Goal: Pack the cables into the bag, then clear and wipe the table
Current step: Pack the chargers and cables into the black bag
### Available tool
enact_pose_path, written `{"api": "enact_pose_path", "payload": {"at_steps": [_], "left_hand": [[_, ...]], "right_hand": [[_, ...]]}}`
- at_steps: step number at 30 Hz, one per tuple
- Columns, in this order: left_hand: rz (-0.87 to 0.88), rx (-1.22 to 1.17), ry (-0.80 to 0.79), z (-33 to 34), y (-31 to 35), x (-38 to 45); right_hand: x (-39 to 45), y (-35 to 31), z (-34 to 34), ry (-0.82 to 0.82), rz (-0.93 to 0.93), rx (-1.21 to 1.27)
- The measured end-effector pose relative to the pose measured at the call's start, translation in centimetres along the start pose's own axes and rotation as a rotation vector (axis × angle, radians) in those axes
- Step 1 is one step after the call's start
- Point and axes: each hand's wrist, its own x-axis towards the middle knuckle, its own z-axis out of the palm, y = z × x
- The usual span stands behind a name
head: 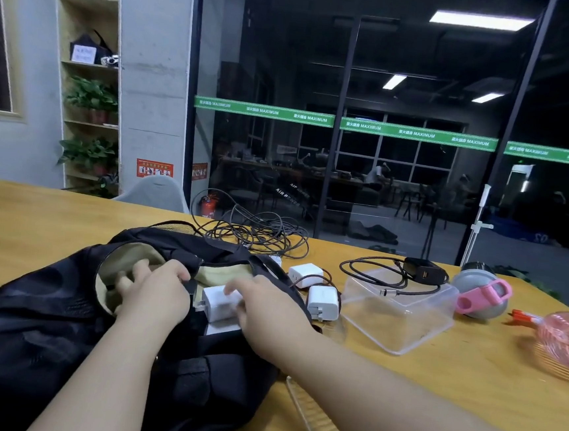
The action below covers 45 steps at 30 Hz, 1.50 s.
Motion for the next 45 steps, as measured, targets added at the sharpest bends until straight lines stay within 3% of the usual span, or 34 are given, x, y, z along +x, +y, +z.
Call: {"api": "enact_pose_path", "payload": {"at_steps": [6, 10, 13, 16, 23, 29, 35, 45], "left_hand": [[-0.059, 0.085, 0.053, -0.2, 0.3, 1.1], [-0.068, 0.167, -0.022, 0.1, 0.4, 0.7], [-0.027, 0.273, -0.083, 0.5, 0.3, 1.0], [0.024, 0.28, -0.106, 1.0, 0.2, 0.4], [0.291, 0.192, -0.009, 1.6, 1.9, -1.0], [0.581, 0.025, -0.138, 3.1, 3.3, -2.6], [0.545, -0.028, -0.29, 3.8, 2.7, -2.5], [0.526, -0.027, -0.283, 4.0, 2.6, -2.5]], "right_hand": [[1.2, -0.6, -0.1, 0.093, -0.011, -0.033], [1.3, -0.5, 0.5, 0.008, -0.063, -0.197], [0.7, -0.2, 0.3, -0.066, -0.035, -0.174], [0.2, 0.5, -0.1, -0.034, -0.044, -0.135], [-0.9, 3.6, -2.1, 0.09, -0.03, -0.073], [-2.0, 7.1, -3.0, 0.154, 0.097, -0.138], [-2.5, 8.9, -2.0, 0.067, 0.202, -0.173], [-0.5, 8.8, -1.6, -0.185, 0.266, -0.251]]}}
